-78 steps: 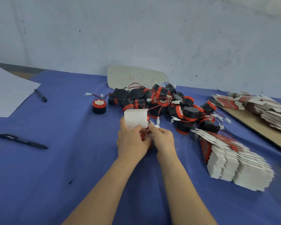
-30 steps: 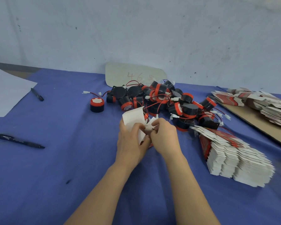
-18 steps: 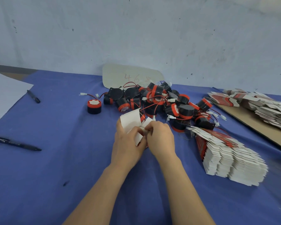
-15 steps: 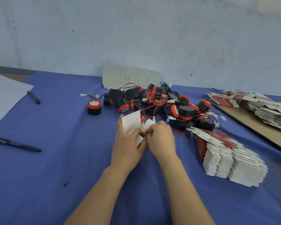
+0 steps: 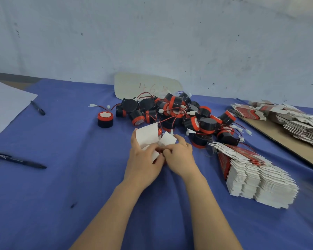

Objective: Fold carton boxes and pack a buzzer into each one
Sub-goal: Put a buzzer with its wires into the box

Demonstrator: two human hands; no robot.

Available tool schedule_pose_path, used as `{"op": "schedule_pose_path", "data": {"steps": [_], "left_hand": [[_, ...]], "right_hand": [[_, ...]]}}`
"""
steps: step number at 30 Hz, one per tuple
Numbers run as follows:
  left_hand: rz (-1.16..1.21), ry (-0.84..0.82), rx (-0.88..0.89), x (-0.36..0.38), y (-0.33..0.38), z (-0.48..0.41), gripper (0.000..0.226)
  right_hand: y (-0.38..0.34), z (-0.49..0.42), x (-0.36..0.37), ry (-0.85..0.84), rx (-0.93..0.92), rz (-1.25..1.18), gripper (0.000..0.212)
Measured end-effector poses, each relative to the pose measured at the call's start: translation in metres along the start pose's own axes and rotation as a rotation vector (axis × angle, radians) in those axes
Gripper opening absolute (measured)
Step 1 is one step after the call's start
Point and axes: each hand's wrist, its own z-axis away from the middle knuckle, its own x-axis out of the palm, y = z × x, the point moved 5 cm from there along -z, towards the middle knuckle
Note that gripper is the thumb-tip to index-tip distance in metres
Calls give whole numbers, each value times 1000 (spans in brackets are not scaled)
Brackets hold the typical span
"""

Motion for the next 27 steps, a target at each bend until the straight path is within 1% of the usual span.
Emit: {"op": "schedule_pose_path", "data": {"steps": [1,3,5,6,7,9,12,13,15,17,18,20,22,25,27], "left_hand": [[65,7,6,0,0,0,19],[128,49,40,-1,1,2,35],[101,125,67,-4,3,3,59],[82,172,74,-6,3,3,65],[71,216,77,-9,3,4,63],[55,244,70,-12,2,5,45],[118,164,-2,-10,-4,3,13],[169,147,-35,-11,-7,1,9],[212,126,-64,-17,-13,-2,16],[147,107,-63,-26,-16,-2,15],[124,111,-53,-32,-17,-1,17],[106,136,-25,-39,-19,0,30],[118,140,-11,-40,-18,1,33],[135,107,-21,-35,-18,2,28],[138,123,-16,-34,-18,4,27]], "right_hand": [[1,-1,1,-13,-1,-5,35],[2,-1,1,-20,18,-25,35],[2,-2,2,-3,31,-35,35],[2,-2,3,14,30,-34,34],[1,-2,4,38,18,-33,34],[-5,-1,7,99,-49,-65,34],[-18,6,7,195,-200,-219,33],[-20,8,6,210,-236,-270,34],[-21,10,3,197,-250,-368,37],[-23,11,3,131,-255,-455,33],[-25,11,5,109,-274,-455,29],[-28,11,7,113,-312,-383,21],[-31,13,9,134,-331,-340,17],[-31,12,11,148,-341,-346,21],[-30,12,12,161,-337,-355,26]]}}
